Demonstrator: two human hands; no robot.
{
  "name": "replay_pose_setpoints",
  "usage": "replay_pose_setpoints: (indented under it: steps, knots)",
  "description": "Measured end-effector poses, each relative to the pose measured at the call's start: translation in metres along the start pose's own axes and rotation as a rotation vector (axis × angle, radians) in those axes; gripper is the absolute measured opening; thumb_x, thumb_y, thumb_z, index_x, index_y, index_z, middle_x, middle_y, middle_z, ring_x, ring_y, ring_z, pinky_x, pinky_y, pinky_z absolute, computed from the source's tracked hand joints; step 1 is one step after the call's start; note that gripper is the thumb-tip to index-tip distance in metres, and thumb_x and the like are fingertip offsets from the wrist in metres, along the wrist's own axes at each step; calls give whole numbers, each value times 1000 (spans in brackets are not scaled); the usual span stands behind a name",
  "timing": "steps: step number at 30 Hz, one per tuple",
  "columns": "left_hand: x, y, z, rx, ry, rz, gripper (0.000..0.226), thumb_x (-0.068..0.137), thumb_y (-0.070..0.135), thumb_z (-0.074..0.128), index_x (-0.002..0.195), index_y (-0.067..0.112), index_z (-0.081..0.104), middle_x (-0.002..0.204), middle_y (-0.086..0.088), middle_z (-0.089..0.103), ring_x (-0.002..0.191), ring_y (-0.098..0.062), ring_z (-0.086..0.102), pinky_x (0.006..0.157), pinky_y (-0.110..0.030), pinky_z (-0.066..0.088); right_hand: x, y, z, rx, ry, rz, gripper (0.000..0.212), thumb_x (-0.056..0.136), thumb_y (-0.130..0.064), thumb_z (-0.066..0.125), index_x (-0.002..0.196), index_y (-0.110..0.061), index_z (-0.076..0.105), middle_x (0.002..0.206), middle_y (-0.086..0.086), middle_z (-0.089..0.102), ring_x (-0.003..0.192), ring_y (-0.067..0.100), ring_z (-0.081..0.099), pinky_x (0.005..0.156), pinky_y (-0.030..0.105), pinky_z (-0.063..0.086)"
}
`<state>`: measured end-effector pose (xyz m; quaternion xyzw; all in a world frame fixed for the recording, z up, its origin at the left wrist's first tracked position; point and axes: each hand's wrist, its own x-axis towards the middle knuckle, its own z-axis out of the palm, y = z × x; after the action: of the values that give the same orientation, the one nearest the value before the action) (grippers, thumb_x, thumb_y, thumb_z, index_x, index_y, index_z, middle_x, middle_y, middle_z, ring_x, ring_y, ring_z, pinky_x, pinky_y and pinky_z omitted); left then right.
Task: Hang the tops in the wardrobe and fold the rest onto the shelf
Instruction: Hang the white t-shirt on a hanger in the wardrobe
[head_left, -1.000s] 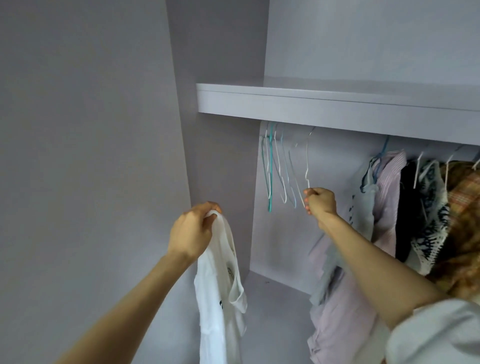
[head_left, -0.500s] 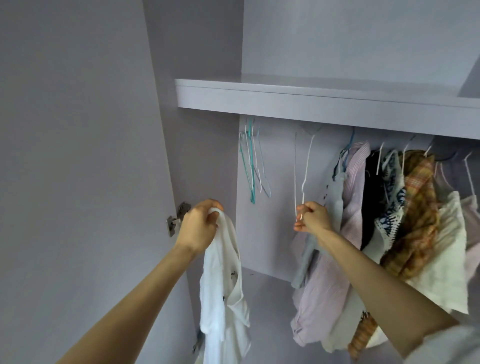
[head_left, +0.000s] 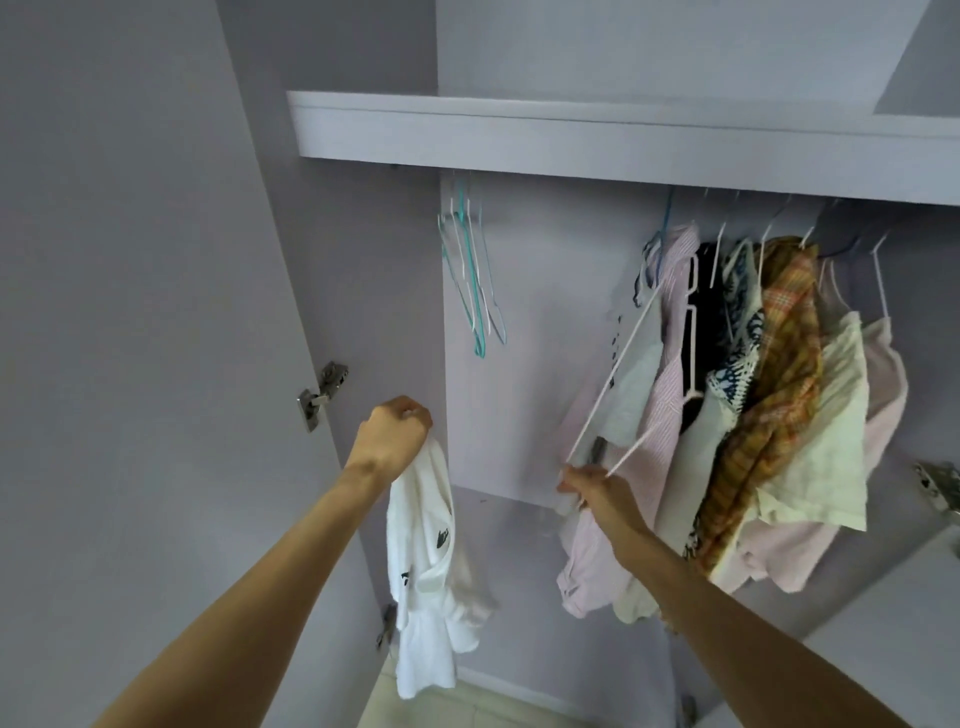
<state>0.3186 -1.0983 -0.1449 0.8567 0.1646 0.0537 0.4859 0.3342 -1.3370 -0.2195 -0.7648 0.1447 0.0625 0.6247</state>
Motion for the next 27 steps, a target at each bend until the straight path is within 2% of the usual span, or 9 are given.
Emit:
replay_pose_setpoints:
  steps: [3,5,9,13,16,20,23,24,27]
  knots:
    - [-4,4,2,68,6,28,15,85,21,45,87,16,60,75,4,56,66,-9,46,55,-20,36,12,-7,-6,327,147,26,21,94,-8,51,73,-13,51,65,5,55,51,10,51,57,25,40]
    - [-7,5,2,117,-2,62,6,85,21,53,88,17,55,73,6,54,69,-4,46,52,-18,34,14,-5,-9,442,266,-6,23,96,-6,45,74,-13,45,56,4,46,42,9,45,51,25,41]
    - [-9,5,3,190,-56,111,12,85,17,56,94,18,47,75,7,50,73,-11,46,51,-17,32,4,0,-10,228,366,-215,18,100,-14,40,89,-3,48,72,9,46,61,20,43,56,33,45]
    - [-6,2,9,199,-102,86,12,88,18,50,99,21,45,80,9,48,82,-20,47,55,-21,34,-13,3,-6,172,401,-475,35,96,-13,49,64,-5,41,60,11,39,58,22,35,55,34,33]
    - [-4,-2,12,180,-72,82,9,89,17,49,98,19,50,79,10,48,86,-22,49,65,-25,36,-19,-2,-4,154,388,-559,34,94,-13,54,67,7,46,61,14,42,56,21,35,53,28,35]
    - [-5,-4,11,240,-76,96,7,89,19,52,95,21,55,76,11,47,83,-19,48,65,-23,37,-21,-21,-4,266,214,-486,16,94,-15,55,81,-7,55,66,8,47,63,14,45,66,29,42]
    - [-7,-7,6,280,-92,94,11,87,19,49,89,20,59,75,10,52,79,-17,50,62,-21,38,-23,-24,2,352,162,-348,27,98,-27,47,84,-11,64,59,-5,43,58,7,41,65,21,42]
    - [-7,-8,5,291,-89,90,13,87,18,47,85,17,60,74,8,54,77,-18,49,61,-22,38,-24,-24,5,389,167,-313,34,99,-28,44,76,-12,62,54,-7,40,54,7,38,61,21,39]
    - [-8,-13,0,354,-39,79,19,84,13,40,71,9,52,63,0,50,60,-19,41,50,-24,36,-27,-29,10,562,190,-198,44,100,-28,41,58,-15,36,42,-12,33,44,6,29,56,23,28]
